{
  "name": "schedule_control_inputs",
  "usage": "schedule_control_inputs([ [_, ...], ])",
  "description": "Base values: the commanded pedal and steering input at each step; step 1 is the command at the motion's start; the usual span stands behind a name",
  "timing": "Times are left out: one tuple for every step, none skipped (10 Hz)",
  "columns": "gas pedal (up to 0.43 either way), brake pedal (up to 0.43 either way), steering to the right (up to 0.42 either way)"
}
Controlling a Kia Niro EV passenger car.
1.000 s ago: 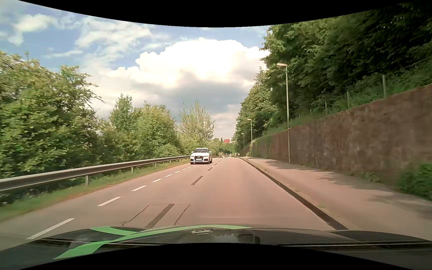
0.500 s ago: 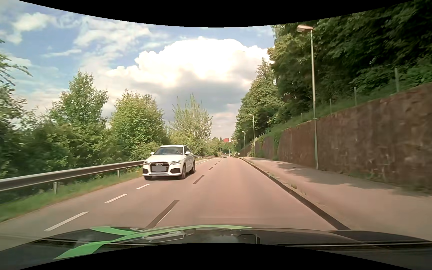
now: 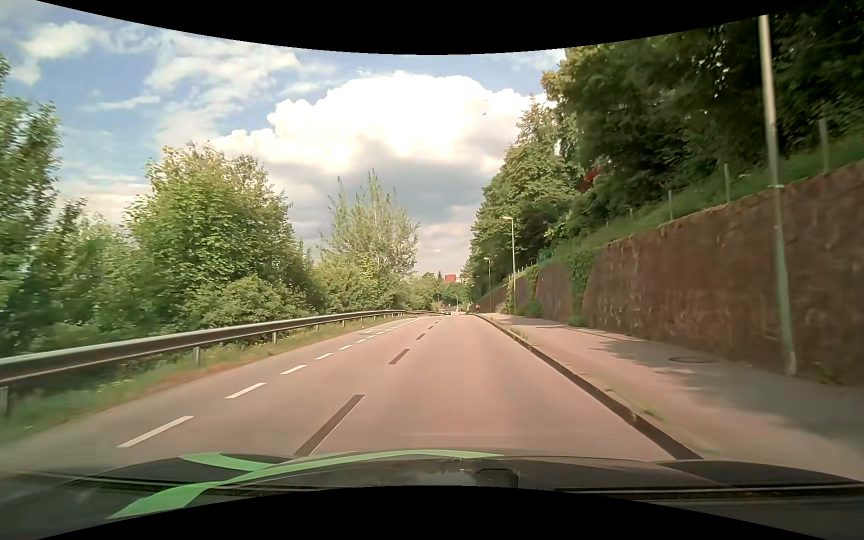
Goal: Follow the waypoints while adhering to traffic rules and regulations
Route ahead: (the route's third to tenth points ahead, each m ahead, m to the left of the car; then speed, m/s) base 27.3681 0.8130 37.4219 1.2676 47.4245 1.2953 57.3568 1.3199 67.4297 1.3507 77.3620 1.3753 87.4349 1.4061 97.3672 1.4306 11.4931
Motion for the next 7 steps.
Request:
schedule_control_inputs([
  [0.189, 0.000, 0.001],
  [0.189, 0.000, 0.001],
  [0.189, 0.000, 0.001],
  [0.189, 0.000, 0.001],
  [0.189, 0.000, 0.001],
  [0.189, 0.000, 0.001],
  [0.177, 0.000, 0.000],
])
